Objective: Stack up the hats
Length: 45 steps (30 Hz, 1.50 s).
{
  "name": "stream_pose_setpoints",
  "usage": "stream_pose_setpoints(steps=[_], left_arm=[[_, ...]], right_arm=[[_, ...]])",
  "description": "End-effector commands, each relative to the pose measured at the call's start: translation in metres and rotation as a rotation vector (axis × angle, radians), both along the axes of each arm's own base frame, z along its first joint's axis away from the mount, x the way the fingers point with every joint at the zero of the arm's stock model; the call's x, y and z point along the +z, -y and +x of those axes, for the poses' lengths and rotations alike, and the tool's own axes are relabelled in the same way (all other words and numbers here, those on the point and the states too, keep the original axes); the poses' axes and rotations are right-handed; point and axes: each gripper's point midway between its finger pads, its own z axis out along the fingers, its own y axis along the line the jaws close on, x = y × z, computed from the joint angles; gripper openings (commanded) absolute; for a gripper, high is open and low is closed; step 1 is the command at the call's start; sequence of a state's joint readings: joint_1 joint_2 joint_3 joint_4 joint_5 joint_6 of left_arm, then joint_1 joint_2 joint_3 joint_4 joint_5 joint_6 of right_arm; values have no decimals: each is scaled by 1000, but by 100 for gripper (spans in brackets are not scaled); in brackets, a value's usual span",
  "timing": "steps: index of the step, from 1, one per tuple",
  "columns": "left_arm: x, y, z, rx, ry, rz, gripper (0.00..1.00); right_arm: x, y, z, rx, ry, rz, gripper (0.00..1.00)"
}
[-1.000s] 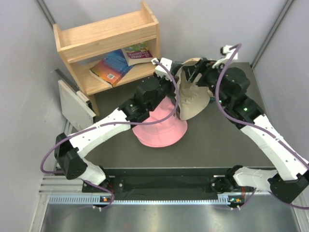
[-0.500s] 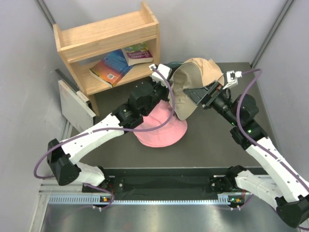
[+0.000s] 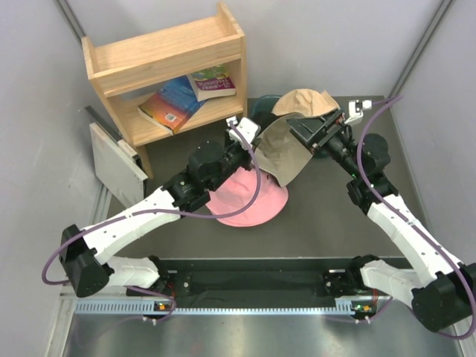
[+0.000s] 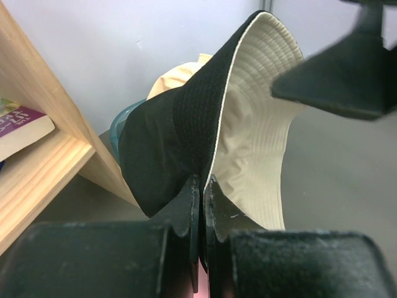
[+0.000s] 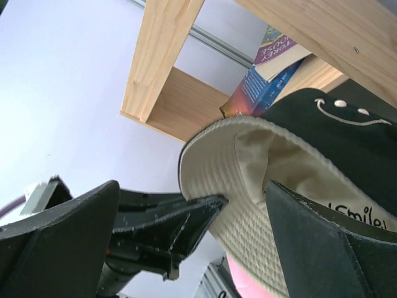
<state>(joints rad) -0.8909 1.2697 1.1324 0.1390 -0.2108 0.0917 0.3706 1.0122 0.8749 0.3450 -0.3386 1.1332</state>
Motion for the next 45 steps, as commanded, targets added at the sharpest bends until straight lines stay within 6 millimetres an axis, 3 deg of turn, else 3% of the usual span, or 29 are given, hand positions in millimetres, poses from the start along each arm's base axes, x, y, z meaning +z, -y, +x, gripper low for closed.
stream_pose_setpoints(steps=[1,11,13,16,17,18,20,21,24,25,31,36,37,45], left_arm=[[20,0,-16,-81,119,-2,0],[15,-2,-32,-168,227,67,0],[17,-3,-35,-177,248,72,0],[15,-4,-36,-183,263,90,0],[15,-4,-36,-183,265,94,0],[15,-6,-33,-164,272,103,0],[17,-11,-26,-117,281,95,0],[15,-17,-17,-58,287,119,0],[16,-31,7,53,317,186,0],[18,-34,13,66,320,193,0],[48,-66,57,125,335,145,0],[61,-101,80,243,372,178,0],[65,-108,83,266,384,178,0],[49,-167,118,456,367,164,0]], right_arm=[[11,2,4,20,28,61,100],[-37,21,35,-54,-89,46,98],[-48,20,41,-43,-112,52,93],[-54,18,47,-30,-113,52,75],[-48,18,47,-27,-77,61,65],[-47,18,49,-28,-64,58,38],[-35,18,50,-30,-13,61,8],[-26,17,51,-28,35,52,2],[7,11,50,-10,149,21,0],[27,10,48,-6,201,24,0],[78,-3,43,10,353,27,0],[97,-36,40,90,450,38,0],[109,-40,37,98,487,42,0],[134,-89,23,230,672,68,0]])
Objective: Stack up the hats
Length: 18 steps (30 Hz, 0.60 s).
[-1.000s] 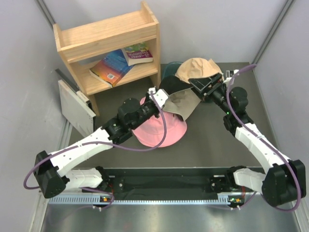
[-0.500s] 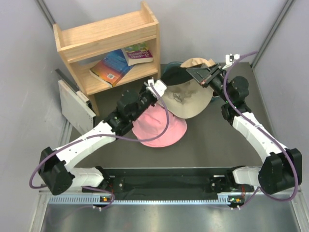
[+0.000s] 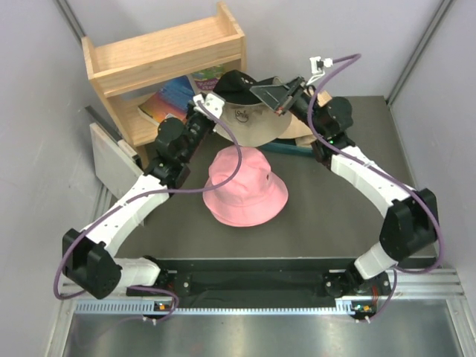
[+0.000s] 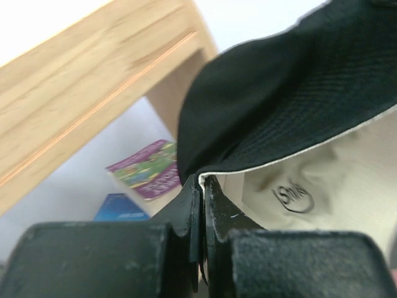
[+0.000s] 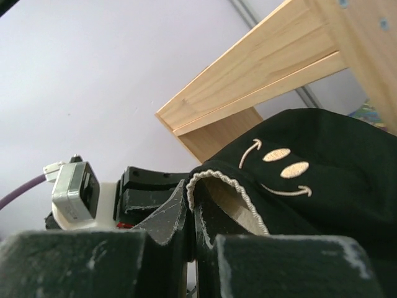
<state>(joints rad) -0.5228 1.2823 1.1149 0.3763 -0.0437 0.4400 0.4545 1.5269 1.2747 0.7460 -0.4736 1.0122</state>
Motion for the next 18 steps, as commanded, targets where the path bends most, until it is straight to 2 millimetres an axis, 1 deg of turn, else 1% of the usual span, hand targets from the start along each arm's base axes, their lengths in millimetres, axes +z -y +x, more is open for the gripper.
stream_pose_setpoints(steps=[1,2,3,4,5,6,7,8,9,10,11,12,13,14,15,16,17,18], left_arm=[[-6,-58,25,230,24,-42,0],[-10,-61,24,242,15,-46,1],[-9,-66,20,261,11,-82,3],[-24,-68,17,266,-18,-92,7],[-29,-72,13,272,-26,-120,13],[-23,-75,2,264,-17,-188,14],[-43,-77,-3,261,-57,-197,17],[-48,-77,-9,248,-74,-228,23],[-47,-77,-20,224,-97,-302,41],[-62,-73,-27,191,-139,-312,42],[-66,-72,-34,174,-157,-329,42],[-60,-72,-46,139,-173,-412,48],[-72,-71,-53,126,-208,-432,54],[-75,-66,-60,85,-228,-450,58],[-69,-64,-70,48,-237,-504,62],[-82,-63,-75,43,-286,-506,66],[-85,-58,-81,14,-314,-519,69],[-85,-57,-87,-4,-337,-556,70]], right_arm=[[70,-8,-47,97,308,88,0],[68,-16,-56,129,314,91,0],[58,-21,-59,142,303,79,0],[51,-25,-62,149,293,68,0],[44,-30,-68,160,288,59,0],[27,-30,-72,159,251,49,0],[22,-30,-77,160,244,51,0],[16,-31,-85,173,229,54,0],[3,-28,-92,173,197,53,0],[-1,-27,-99,178,190,57,0],[-5,-27,-107,193,173,60,0],[-14,-23,-117,192,154,58,0],[-18,-21,-122,187,143,56,0],[-25,-20,-126,179,120,44,0],[-30,-12,-131,153,104,50,0],[-36,-9,-133,143,87,44,0],[-42,-7,-135,133,67,33,0],[-47,0,-139,110,50,37,0]])
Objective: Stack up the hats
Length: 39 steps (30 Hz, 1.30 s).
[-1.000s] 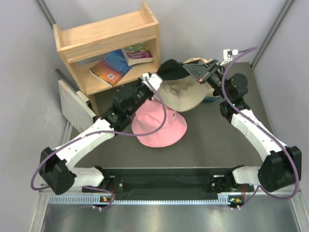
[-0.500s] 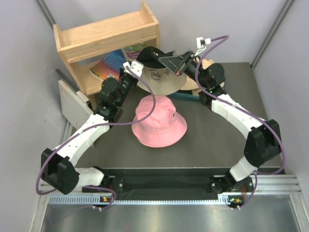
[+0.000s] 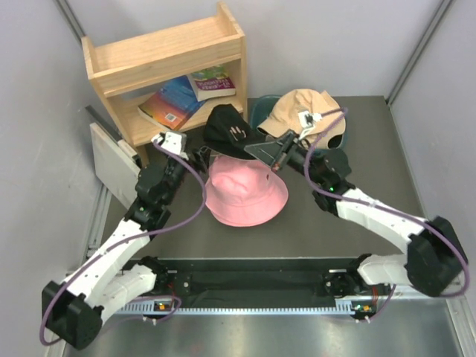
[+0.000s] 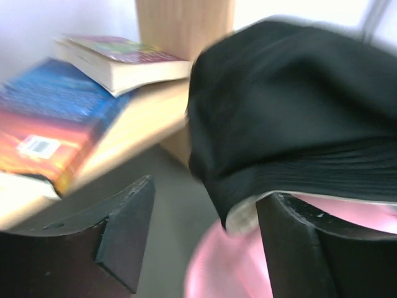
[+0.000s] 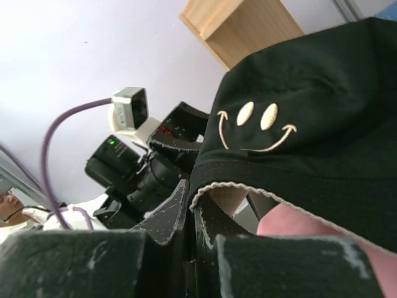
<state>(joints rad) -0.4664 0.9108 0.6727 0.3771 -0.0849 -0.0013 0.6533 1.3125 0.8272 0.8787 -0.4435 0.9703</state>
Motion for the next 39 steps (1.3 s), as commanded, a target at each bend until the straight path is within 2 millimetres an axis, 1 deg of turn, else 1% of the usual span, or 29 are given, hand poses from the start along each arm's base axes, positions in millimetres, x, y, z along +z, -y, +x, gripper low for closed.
stream_pose_setpoints(steps=[1,2,3,5,6,7,8,9,10,11,12,13,14,15,17,18,19,21,22,23,26,31,32,34,38,39], left_arm=[[-13,-4,-20,-23,-136,-187,70],[-17,-4,-23,-28,-158,-199,70],[-18,-5,-28,-24,-181,-240,70],[-29,-6,-36,-20,-250,-297,73],[-32,-5,-39,-30,-269,-320,73],[-39,-5,-43,-29,-295,-345,73],[-38,-4,-49,-39,-320,-414,73],[-44,-3,-52,-45,-343,-445,73],[-46,-3,-55,-43,-362,-483,74],[-42,-4,-60,-47,-378,-566,74],[-43,-4,-64,-52,-394,-596,74],[-47,-2,-67,-63,-412,-621,74],[-40,-3,-72,-75,-417,-688,74],[-40,-3,-75,-80,-425,-716,75],[-30,-1,-81,-116,-418,-786,75],[-30,0,-82,-124,-416,-803,77],[-21,1,-82,-149,-388,-830,77],[-17,5,-83,-179,-393,-868,77],[-9,11,-85,-226,-384,-876,77],[-10,16,-84,-246,-402,-885,77],[-4,25,-81,-296,-408,-899,77],[4,38,-73,-350,-412,-909,75],[0,40,-70,-346,-427,-901,74],[3,42,-66,-346,-422,-896,72],[1,41,-59,-326,-406,-897,68],[2,40,-58,-324,-401,-899,65]], right_arm=[[35,32,-35,-54,91,97,0],[30,34,-38,-62,86,86,0],[19,37,-39,-77,58,69,0],[11,40,-45,-75,42,65,0],[-1,41,-46,-75,20,53,0],[-6,41,-48,-70,9,48,0],[-10,40,-50,-60,-7,49,0],[-21,40,-51,-58,-26,38,0],[-24,39,-54,-52,-36,40,0],[-28,40,-54,-52,-46,38,0],[-36,41,-55,-56,-59,31,0],[-40,41,-56,-55,-67,29,0],[-44,42,-58,-54,-76,25,0],[-49,43,-59,-57,-87,22,0],[-52,44,-63,-55,-92,22,0],[-57,44,-63,-58,-103,17,0],[-58,44,-64,-59,-105,17,0],[-62,45,-65,-61,-109,13,0],[-62,45,-65,-60,-109,11,0],[-63,45,-64,-65,-109,9,0],[-64,45,-65,-64,-106,0,0],[-65,43,-66,-60,-102,-6,0],[-66,43,-66,-60,-104,-7,0],[-66,42,-66,-60,-101,-8,0],[-69,41,-66,-58,-108,-20,0],[-69,40,-67,-56,-105,-20,0]])
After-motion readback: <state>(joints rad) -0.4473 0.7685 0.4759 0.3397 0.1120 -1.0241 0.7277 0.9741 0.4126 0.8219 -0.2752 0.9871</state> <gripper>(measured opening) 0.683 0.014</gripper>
